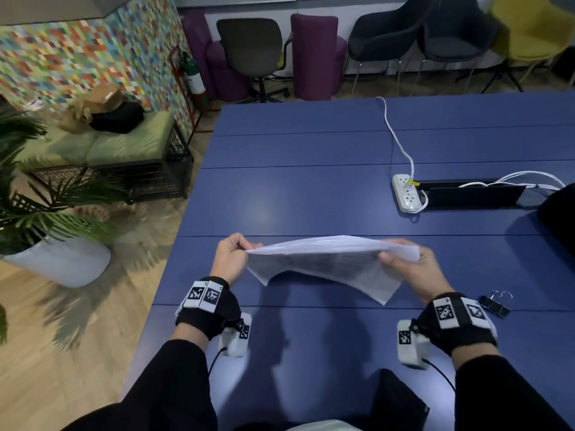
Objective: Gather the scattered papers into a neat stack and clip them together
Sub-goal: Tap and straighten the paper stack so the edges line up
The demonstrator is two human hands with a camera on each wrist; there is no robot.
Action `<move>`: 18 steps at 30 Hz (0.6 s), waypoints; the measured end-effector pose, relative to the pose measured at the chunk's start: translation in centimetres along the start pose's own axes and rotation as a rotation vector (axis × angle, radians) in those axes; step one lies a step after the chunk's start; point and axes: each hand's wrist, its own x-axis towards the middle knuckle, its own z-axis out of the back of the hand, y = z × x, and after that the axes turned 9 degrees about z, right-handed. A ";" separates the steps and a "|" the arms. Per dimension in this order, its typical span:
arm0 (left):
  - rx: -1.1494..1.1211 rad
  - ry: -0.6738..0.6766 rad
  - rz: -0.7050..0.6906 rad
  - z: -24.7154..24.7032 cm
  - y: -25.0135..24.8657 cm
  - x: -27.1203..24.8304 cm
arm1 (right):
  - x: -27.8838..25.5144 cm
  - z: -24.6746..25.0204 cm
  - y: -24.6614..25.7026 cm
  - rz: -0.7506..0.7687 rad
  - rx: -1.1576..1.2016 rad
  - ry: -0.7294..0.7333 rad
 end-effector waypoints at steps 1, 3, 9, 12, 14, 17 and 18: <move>0.010 -0.012 0.025 -0.3 0.3 -0.1 | -0.2 -0.4 -0.8 -0.052 -0.053 -0.005; 0.094 -0.047 0.014 -0.7 0.1 -0.3 | -0.5 -1.2 -1.8 -0.133 -0.101 -0.144; 0.890 -0.140 -0.414 -3.9 -3.8 -3.5 | 0.6 -3.6 3.2 0.086 -0.310 -0.191; 0.811 -0.095 -0.599 -5.9 -5.8 -4.6 | 1.0 -5.1 6.7 0.202 -0.359 -0.090; 0.737 -0.119 -0.613 -5.9 -6.8 -4.8 | 0.9 -5.1 8.5 0.222 -0.335 -0.018; 0.640 -0.125 -0.479 -4.6 -7.1 -4.7 | 0.6 -2.5 8.8 0.195 -0.418 0.117; 0.582 -0.107 -0.436 -4.0 -6.9 -4.5 | 0.6 -1.4 8.2 0.177 -0.459 0.102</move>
